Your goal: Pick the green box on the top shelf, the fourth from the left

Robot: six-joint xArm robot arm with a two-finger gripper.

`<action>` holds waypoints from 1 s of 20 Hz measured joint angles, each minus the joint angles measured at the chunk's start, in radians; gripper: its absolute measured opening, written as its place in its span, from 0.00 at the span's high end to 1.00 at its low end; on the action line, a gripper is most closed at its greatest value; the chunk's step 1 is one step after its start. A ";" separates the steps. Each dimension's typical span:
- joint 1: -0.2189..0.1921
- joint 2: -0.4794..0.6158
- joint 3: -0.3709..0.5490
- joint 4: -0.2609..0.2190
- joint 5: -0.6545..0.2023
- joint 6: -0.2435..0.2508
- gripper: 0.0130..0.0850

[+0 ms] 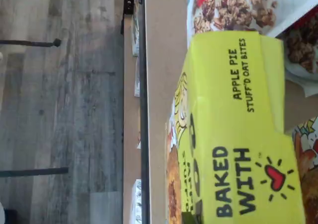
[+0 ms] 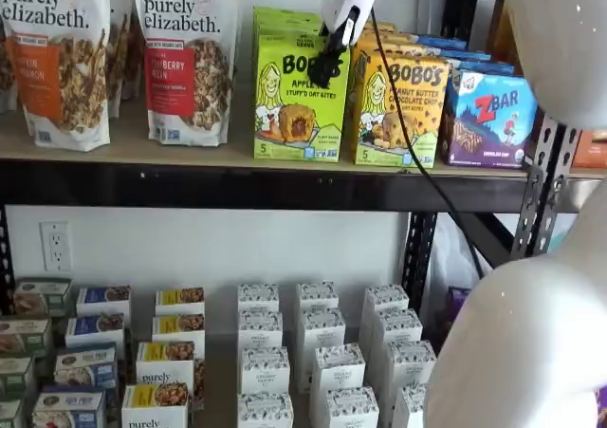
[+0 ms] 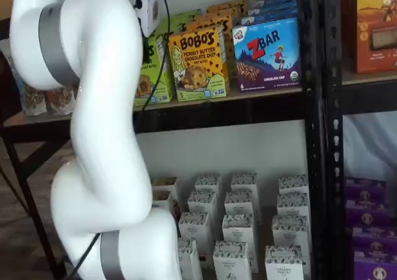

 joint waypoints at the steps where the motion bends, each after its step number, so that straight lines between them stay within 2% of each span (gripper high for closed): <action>1: -0.001 0.003 -0.007 0.002 0.011 0.000 0.83; 20: -0.009 0.005 -0.105 0.001 0.191 0.021 0.83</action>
